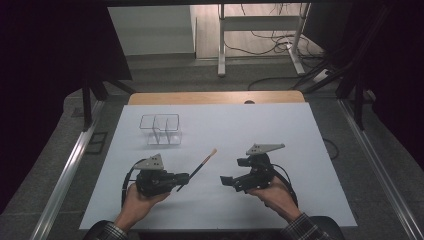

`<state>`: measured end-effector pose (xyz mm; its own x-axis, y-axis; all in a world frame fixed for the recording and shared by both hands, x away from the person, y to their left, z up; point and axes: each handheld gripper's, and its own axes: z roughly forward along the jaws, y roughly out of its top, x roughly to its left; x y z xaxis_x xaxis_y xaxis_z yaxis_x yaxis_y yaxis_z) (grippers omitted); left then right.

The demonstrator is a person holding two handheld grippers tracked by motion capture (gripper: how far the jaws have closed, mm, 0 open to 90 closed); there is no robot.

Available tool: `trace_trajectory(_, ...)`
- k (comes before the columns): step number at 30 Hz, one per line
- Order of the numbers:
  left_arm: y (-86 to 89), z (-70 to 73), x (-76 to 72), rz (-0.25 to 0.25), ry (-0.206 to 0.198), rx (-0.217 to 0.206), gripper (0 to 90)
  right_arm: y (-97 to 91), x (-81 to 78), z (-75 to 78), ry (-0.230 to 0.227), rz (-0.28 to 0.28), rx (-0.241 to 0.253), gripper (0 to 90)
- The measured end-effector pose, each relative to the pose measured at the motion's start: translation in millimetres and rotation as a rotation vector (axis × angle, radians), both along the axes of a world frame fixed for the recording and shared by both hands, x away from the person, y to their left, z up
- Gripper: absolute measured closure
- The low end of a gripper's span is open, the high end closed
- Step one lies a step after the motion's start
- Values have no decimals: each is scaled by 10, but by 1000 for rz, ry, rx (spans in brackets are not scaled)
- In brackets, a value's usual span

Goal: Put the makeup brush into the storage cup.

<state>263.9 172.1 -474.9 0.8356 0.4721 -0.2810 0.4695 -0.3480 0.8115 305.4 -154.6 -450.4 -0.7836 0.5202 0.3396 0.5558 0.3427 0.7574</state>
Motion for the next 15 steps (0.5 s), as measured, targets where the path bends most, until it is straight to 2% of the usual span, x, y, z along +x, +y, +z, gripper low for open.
trace_trajectory(8, -91, -2, 15, -25, -3, -6, 849, 116, 47, 5, 45, 22, 36, 34)
trace_trajectory(11, -129, -4, 15, -39, -6, -6, 849, 168, 61, 23, 50, 32, 63, 106)
trace_trajectory(12, -138, -5, 14, -41, -6, -7, 849, 168, 61, 23, 50, 32, 63, 106)
trace_trajectory(13, -150, -5, 11, -45, -6, -9, 849, 194, 67, 31, 57, 46, 76, 159)
trace_trajectory(14, -159, -5, 9, -48, -7, -11, 849, 194, 67, 31, 57, 46, 76, 159)
trace_trajectory(15, -164, -3, 9, -53, -11, -8, 849, 224, 71, 33, 59, 56, 86, 201)
